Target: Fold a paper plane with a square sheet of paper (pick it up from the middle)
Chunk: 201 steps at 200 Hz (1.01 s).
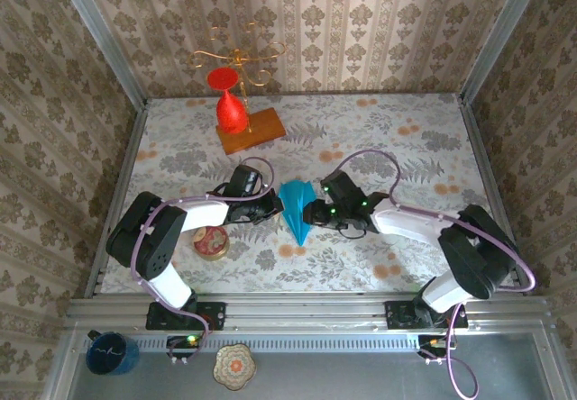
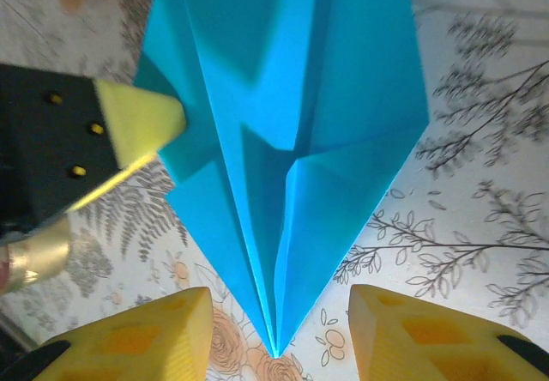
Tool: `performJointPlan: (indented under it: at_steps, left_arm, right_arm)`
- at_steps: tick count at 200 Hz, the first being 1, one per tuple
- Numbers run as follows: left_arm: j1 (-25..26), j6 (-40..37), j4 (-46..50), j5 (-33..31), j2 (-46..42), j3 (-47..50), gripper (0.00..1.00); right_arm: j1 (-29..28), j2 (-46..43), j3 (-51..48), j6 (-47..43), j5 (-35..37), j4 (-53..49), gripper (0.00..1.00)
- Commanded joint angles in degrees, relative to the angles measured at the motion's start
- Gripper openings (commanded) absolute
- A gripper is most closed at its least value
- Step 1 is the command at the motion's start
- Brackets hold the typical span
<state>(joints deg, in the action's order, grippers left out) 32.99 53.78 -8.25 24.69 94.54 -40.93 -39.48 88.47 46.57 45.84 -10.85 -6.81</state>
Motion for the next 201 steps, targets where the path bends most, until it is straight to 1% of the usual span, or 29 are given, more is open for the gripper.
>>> performJointPlan:
  at_steps: [1, 26, 48, 80, 151, 201]
  left_arm:
    - [0.24, 0.42, -0.67, 1.02, -0.43, -0.21, 0.05]
    - [0.30, 0.45, -0.63, 1.28, -0.49, -0.12, 0.05]
    - [0.23, 0.54, -0.78, 1.48, -0.59, -0.03, 0.05]
    - [0.23, 0.65, -0.71, 1.73, -0.93, -0.01, 0.05]
    - [0.23, 0.49, -0.47, 2.12, -0.94, -0.12, 0.07]
    - [0.23, 0.36, -0.02, 1.86, -1.11, 0.06, 0.09]
  right_arm:
    - [-1.78, 4.08, 3.43, 0.53, 2.34, -2.24, 0.47]
    - [-3.50, 8.33, 7.02, -0.61, 1.54, -2.32, 0.46]
    - [-4.40, 10.37, 8.86, -1.36, 1.19, -2.29, 0.47]
    - [-5.17, 12.32, 10.71, -2.56, 2.14, -3.78, 0.50]
    - [-5.37, 15.08, 13.94, -4.45, 4.51, -7.49, 0.50]
    - [-5.43, 14.37, 14.26, -4.40, 8.38, -10.27, 0.42]
